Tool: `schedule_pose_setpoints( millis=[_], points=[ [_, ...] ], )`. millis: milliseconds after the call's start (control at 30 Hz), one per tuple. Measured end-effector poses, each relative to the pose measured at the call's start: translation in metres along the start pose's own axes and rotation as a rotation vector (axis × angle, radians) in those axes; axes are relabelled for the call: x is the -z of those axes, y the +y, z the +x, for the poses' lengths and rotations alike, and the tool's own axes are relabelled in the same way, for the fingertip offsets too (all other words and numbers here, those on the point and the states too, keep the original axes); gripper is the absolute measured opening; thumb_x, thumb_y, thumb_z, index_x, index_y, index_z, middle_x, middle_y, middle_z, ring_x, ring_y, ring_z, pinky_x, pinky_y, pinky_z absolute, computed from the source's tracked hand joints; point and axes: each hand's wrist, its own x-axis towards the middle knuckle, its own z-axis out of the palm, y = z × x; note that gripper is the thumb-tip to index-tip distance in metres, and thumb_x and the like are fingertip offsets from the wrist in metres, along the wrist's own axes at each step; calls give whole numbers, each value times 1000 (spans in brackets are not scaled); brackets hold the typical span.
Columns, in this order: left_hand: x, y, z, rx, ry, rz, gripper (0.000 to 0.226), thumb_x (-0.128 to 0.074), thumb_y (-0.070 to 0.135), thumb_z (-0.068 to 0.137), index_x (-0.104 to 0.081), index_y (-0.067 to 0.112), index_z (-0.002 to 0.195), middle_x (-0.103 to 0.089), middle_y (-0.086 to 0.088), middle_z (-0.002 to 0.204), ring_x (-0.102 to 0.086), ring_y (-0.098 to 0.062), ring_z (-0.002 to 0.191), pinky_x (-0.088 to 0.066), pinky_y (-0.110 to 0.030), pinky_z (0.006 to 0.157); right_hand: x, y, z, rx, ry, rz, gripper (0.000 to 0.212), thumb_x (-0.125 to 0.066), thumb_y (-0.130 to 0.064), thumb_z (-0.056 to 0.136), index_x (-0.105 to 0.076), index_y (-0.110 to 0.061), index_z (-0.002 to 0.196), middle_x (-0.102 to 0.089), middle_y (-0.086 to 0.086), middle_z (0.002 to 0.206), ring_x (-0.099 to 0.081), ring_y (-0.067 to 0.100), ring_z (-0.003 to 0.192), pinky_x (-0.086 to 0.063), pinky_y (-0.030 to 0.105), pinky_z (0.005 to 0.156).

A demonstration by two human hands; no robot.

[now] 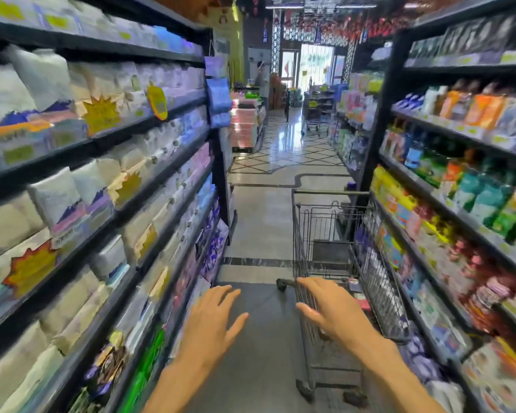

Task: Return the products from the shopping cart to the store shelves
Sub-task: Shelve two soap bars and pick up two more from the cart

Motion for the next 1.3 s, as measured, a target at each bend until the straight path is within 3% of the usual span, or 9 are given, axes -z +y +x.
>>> schedule_pose_setpoints(
  millis=[300, 433, 600, 900, 1000, 1067, 1133, 1200, 1300],
  points=[
    [-104, -52, 237, -189, -117, -97, 58, -42, 61, 93, -62, 23, 132, -62, 0, 132, -60, -23, 122, -53, -43, 99, -22, 109, 146, -264, 49, -38, 58, -48, -55, 96, -40, -28, 148, -51, -9, 142, -50, 13, 130, -44, 32, 104],
    [-142, -35, 346, -374, -211, -115, 67, -28, 69, 95, -54, 27, 140, -56, 4, 141, -52, -21, 131, -48, -42, 104, -12, 156, 186, -454, 97, -44, 56, -51, -53, 96, -42, -30, 147, -50, -12, 143, -49, 11, 131, -45, 31, 104],
    [-200, 13, 450, -594, -285, -157, 62, -32, 62, 96, -55, 24, 139, -59, 1, 138, -57, -23, 126, -51, -41, 101, -1, 220, 207, -675, 119, -69, 55, -55, -51, 95, -47, -29, 145, -54, -9, 143, -52, 14, 130, -43, 31, 103],
    [-351, 92, 569, -828, -536, -213, 54, -43, 55, 101, -47, 25, 146, -50, 4, 146, -47, -20, 134, -44, -39, 108, -57, 353, 222, -1045, 166, -8, 53, -55, -51, 95, -45, -33, 144, -56, -7, 139, -55, 17, 126, -49, 37, 98],
    [-403, 105, 599, -846, -653, -219, 53, -41, 54, 101, -48, 25, 145, -53, 3, 142, -49, -23, 131, -45, -39, 105, -93, 396, 224, -1156, 176, 102, 32, -49, -55, 95, -58, -38, 120, -65, -5, 108, -61, 19, 101, -52, 38, 81],
    [-431, 111, 617, -860, -722, -181, 52, -41, 52, 102, -43, 27, 148, -51, 3, 143, -47, -22, 133, -45, -39, 106, -114, 414, 227, -1200, 148, 108, 32, -40, -62, 93, -58, -39, 105, -58, -6, 92, -57, 19, 85, -49, 35, 70],
    [-491, 121, 638, -849, -842, -177, 52, -44, 49, 102, -38, 29, 150, -51, 3, 142, -47, -22, 132, -46, -40, 106, -142, 453, 234, -1326, 102, 212, 33, -41, -64, 93, -53, -42, 113, -47, -13, 100, -46, 14, 87, -43, 32, 76],
    [-490, 124, 641, -852, -840, -152, 51, -48, 45, 102, -41, 26, 149, -55, 1, 137, -51, -25, 127, -47, -42, 102, -132, 443, 241, -1352, 62, 226, 42, -50, -51, 96, -50, -33, 134, -41, -16, 111, -38, 11, 96, -39, 32, 86],
    [-548, 136, 654, -802, -948, -137, 50, -51, 41, 101, -45, 18, 146, -54, -2, 139, -50, -27, 129, -44, -40, 106, -152, 459, 253, -1412, 141, 272, 35, -65, -35, 93, -56, -32, 127, -62, -8, 110, -49, 1, 88, -46, 26, 78]
  ],
)
